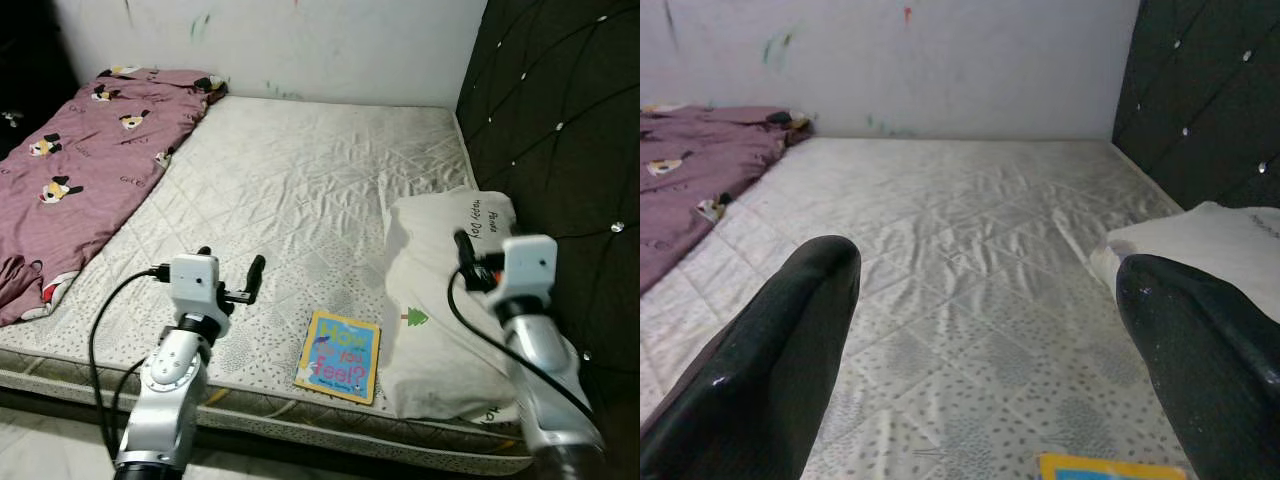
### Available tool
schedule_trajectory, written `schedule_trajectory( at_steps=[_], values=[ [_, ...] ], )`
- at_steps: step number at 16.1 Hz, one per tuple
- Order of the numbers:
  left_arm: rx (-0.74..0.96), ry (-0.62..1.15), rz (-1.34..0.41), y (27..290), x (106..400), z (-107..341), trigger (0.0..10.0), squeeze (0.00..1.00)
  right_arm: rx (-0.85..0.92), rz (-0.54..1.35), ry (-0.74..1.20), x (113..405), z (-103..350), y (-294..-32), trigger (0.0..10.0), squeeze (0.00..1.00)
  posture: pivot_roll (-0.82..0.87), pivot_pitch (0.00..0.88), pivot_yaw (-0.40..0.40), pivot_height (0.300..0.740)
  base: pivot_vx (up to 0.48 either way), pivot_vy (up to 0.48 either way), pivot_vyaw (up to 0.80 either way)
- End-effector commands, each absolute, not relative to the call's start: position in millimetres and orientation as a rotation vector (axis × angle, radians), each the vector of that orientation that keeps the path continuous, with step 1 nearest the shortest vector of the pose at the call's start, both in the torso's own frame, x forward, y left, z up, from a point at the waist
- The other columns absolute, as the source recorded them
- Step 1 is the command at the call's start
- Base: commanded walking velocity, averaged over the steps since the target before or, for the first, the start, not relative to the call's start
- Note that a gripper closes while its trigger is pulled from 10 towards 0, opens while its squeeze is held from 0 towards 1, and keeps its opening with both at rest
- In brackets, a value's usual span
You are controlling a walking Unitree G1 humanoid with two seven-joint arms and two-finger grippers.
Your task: Clean up the room
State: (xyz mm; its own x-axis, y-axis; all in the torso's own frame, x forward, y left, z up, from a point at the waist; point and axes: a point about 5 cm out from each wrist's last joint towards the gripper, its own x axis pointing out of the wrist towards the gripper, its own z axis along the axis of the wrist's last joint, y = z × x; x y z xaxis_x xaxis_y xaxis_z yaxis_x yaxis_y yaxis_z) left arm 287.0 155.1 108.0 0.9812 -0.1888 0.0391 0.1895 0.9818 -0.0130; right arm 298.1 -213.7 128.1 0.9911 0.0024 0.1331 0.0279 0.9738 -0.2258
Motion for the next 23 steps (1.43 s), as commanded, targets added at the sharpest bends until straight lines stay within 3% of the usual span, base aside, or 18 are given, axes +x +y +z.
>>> schedule_trajectory(
  at_steps=[1,3,5,6,9,11,13,15,23],
  values=[
    [-0.005,-0.045,-0.248,149,287,111,10.0,0.0,-0.248,0.017,-0.153,297,136,-215,10.0,0.0,-0.05,0.0,0.027,0.74,0.0,0.0,0.0],
    [-0.015,-0.098,-0.272,142,299,124,10.0,0.0,-0.204,0.063,-0.149,300,146,-219,10.0,0.0,-0.06,0.0,0.026,0.74,0.0,0.0,0.0],
    [-0.096,-0.106,-0.199,144,310,132,10.0,0.0,-0.14,0.097,-0.159,304,156,-208,10.0,0.0,-0.09,0.0,0.06,0.74,0.0,0.0,0.0],
    [-0.144,-0.117,-0.15,146,315,134,10.0,0.0,-0.126,0.132,-0.201,309,165,-190,10.0,0.0,-0.1,0.0,0.081,0.74,0.0,0.0,0.0],
    [-0.114,-0.138,-0.16,146,307,135,10.0,0.0,-0.069,0.08,-0.203,311,156,-177,10.0,0.0,-0.06,0.0,0.078,0.74,0.0,0.0,0.0],
    [-0.015,-0.132,-0.18,164,284,127,10.0,0.0,-0.08,0.016,-0.184,293,144,-185,10.0,0.0,-0.03,0.0,0.056,0.74,0.0,0.0,0.0],
    [0.005,-0.038,-0.099,193,250,100,10.0,0.0,-0.154,-0.049,-0.115,262,120,-205,10.0,0.0,-0.02,0.0,0.061,0.74,0.0,0.0,0.0],
    [0.006,0.024,-0.025,204,224,85,10.0,0.0,-0.158,-0.112,-0.013,234,98,-228,10.0,0.0,-0.02,0.0,0.054,0.74,0.0,0.0,0.0],
    [-0.053,-0.019,-0.027,183,239,99,10.0,0.0,-0.122,-0.146,-0.026,246,107,-217,10.0,0.0,-0.05,0.0,0.063,0.74,0.0,0.0,0.0]
  ],
)
